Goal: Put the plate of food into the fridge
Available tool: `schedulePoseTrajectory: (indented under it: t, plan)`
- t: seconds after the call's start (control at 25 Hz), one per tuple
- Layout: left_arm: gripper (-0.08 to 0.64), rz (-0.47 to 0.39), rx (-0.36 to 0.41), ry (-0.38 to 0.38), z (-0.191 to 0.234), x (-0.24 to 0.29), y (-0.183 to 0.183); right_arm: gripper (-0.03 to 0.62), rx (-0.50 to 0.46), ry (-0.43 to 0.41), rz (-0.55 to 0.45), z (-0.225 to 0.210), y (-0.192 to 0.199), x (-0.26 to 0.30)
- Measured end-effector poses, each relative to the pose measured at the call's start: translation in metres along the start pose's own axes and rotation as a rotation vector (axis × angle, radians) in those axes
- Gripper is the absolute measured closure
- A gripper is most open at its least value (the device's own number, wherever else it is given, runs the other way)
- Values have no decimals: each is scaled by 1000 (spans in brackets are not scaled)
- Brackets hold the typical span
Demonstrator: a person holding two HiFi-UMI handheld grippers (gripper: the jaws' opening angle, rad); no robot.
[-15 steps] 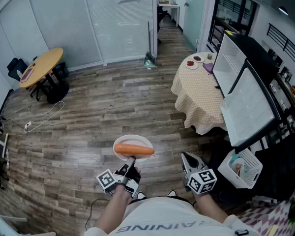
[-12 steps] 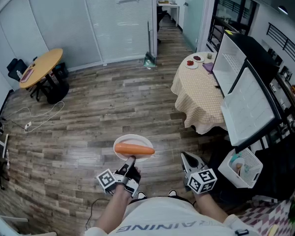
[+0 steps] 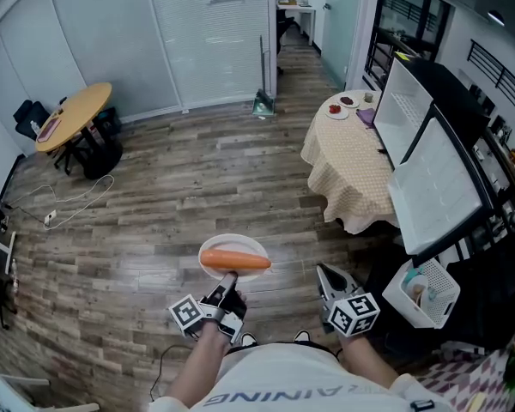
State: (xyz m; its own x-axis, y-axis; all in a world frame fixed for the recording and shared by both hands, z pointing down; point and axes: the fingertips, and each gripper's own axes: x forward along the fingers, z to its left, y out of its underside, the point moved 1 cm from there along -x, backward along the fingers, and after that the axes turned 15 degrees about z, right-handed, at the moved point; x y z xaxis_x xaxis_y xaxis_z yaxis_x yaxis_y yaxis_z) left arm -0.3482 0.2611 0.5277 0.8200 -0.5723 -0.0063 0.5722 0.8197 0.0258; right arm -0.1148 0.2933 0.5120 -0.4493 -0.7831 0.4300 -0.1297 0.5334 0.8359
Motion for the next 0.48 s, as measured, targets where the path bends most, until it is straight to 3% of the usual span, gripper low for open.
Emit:
schedulePoseTrajectory:
  t: [0.48]
  plan:
    - [532, -15, -18, -20, 14, -61, -27, 569, 43, 39, 36, 24, 16, 35]
